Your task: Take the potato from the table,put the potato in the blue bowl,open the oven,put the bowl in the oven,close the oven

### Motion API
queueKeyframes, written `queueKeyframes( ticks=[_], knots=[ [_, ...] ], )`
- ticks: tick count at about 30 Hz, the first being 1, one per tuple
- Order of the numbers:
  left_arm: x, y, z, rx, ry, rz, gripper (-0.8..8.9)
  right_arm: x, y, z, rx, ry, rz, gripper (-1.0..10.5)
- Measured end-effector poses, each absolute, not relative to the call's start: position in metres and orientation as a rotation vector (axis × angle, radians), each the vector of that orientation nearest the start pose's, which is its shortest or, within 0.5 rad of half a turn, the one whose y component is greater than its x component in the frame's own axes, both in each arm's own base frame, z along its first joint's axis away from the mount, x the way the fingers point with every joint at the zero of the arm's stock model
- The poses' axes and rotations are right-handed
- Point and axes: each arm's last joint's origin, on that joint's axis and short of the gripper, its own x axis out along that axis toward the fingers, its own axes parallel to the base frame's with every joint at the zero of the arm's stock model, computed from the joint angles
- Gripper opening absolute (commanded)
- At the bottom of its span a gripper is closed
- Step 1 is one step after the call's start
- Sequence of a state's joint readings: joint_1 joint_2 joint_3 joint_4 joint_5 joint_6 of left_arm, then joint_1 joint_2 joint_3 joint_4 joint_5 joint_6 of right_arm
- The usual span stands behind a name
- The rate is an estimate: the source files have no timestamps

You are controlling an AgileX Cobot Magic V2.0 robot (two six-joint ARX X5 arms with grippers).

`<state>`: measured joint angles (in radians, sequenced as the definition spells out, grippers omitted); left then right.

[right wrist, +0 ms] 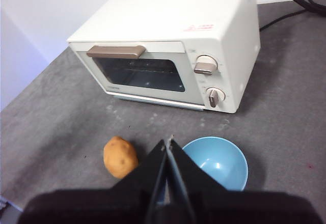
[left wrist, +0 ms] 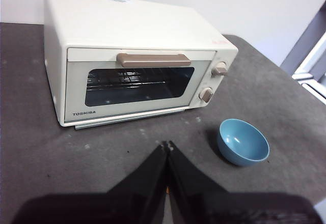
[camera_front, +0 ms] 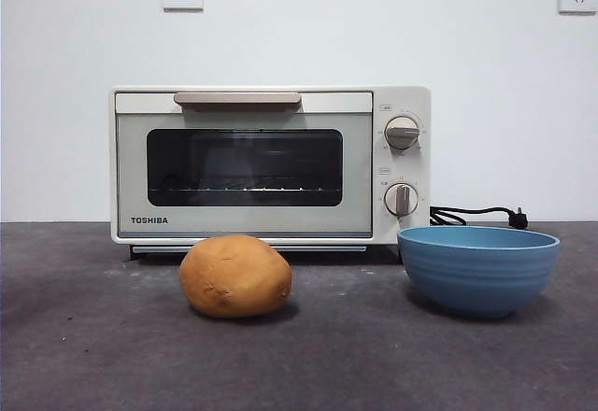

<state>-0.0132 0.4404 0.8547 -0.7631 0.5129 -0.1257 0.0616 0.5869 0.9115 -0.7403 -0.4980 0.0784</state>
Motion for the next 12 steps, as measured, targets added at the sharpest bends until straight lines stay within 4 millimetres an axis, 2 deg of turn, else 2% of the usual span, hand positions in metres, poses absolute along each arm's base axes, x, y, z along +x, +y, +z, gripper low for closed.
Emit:
queueKeyframes(
  ticks=[7, 9, 12],
  knots=[
    [0.068, -0.0153, 0.337, -0.186, 0.386, -0.509, -0.08, 0.0994, 0.0211, 0.346, 0.152, 0.443, 0.548, 0.1],
    [0.068, -0.0153, 0.337, -0.184, 0.386, -0.51, -0.08, 0.0997, 0.0211, 0.3459, 0.15, 0.443, 0.549, 1.5],
    [0.068, -0.0153, 0.337, -0.183, 0.386, -0.51, -0.08, 0.0996, 0.0211, 0.3459, 0.149, 0.443, 0.549, 5.1]
  ],
)
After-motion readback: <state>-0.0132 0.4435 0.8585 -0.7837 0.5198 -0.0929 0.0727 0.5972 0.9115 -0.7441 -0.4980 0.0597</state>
